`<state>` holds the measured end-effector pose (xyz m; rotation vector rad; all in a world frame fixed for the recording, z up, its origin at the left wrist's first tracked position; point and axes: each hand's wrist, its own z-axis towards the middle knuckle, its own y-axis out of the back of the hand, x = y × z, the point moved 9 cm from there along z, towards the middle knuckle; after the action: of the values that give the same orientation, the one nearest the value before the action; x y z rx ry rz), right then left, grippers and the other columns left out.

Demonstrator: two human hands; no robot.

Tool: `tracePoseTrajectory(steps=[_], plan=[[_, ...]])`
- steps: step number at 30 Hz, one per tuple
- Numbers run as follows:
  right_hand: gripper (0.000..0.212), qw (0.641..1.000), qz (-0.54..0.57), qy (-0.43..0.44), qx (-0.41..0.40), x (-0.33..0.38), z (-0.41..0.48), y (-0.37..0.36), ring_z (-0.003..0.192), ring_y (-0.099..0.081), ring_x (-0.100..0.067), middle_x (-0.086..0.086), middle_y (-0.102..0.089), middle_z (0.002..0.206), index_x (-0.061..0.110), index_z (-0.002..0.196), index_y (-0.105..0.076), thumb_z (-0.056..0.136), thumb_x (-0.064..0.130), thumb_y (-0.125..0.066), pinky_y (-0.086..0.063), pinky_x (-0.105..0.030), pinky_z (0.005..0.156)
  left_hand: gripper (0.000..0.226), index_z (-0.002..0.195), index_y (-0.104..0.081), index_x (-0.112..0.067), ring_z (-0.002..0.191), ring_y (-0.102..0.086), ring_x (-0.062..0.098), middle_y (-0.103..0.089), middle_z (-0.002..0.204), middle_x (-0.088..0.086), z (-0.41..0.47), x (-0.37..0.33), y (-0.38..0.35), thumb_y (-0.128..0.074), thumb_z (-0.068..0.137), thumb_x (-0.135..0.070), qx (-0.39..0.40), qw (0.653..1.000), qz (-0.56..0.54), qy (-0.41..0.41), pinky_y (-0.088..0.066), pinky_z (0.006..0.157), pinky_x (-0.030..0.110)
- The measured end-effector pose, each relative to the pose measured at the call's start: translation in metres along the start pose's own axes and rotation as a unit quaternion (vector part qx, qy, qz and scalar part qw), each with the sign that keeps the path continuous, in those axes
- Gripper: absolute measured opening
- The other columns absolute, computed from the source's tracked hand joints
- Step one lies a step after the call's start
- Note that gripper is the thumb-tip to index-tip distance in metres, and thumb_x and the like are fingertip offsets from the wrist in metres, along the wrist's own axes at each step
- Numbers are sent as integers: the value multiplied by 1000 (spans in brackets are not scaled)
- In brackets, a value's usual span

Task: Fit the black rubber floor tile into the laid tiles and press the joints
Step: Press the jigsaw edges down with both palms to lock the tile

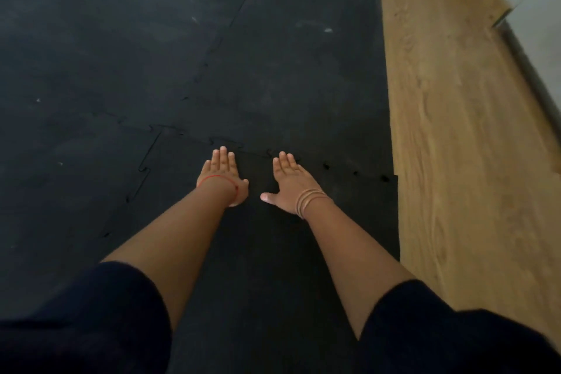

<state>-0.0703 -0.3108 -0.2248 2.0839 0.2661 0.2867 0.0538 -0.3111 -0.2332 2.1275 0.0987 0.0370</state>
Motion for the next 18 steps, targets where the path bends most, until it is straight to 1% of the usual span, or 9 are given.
tracePoseTrajectory(steps=[1,3,4,5,7,10,12,18], plan=[[87,999,18,-21,-44,-11,-8,-2,146,9,-25,-13,11,158,6,148,6,90,59,-34,-2,-36,117,70,144,15,-3,144,16,26,21,155,15,-1,-10,2,-20,96,-42,-3,1000,-3,-9,2,117,37],[94,986,39,-102,-124,-47,-31,-11,145,9,-27,-16,10,157,4,147,5,86,68,-26,0,-37,117,70,144,12,-4,144,14,26,18,156,14,-10,-42,-2,-21,96,-42,-33,996,-11,-80,1,116,37],[98,980,36,-135,-142,-64,-41,-18,145,9,-27,-16,11,157,3,147,6,83,72,-22,2,-37,116,68,145,11,-6,144,14,24,17,156,13,-17,-58,-8,-21,96,-41,-57,991,-14,-121,3,116,35],[100,977,28,-152,-148,-76,-47,-22,145,10,-26,-16,11,157,4,147,7,81,75,-20,4,-37,115,66,145,10,-7,144,14,22,15,157,10,-22,-71,-12,-20,97,-40,-90,984,-19,-154,5,115,33],[103,978,15,-146,-147,-85,-47,-26,145,10,-26,-15,11,157,4,147,7,78,77,-17,6,-37,114,62,145,9,-10,144,13,18,12,158,7,-22,-86,-12,-17,97,-38,-154,971,-31,-180,9,113,29],[104,982,18,-126,-142,-84,-39,-28,145,8,-26,-16,8,157,4,147,4,78,77,-20,5,-37,115,62,146,8,-10,145,11,17,9,158,6,-11,-93,-8,-13,96,-40,-198,966,-30,-162,11,111,27],[105,985,26,-119,-126,-84,-38,-29,145,8,-27,-17,8,157,4,147,4,77,78,-21,4,-38,115,62,146,8,-11,144,11,16,9,158,5,-8,-95,-9,-12,96,-42,-202,967,-22,-156,12,110,27],[105,993,22,-95,-60,-85,-38,-19,145,8,-29,-18,8,157,2,147,4,79,76,-27,1,-39,116,63,145,13,-12,144,14,15,14,157,5,-11,-93,-9,-12,96,-42,-175,974,-1,-145,10,113,28]])
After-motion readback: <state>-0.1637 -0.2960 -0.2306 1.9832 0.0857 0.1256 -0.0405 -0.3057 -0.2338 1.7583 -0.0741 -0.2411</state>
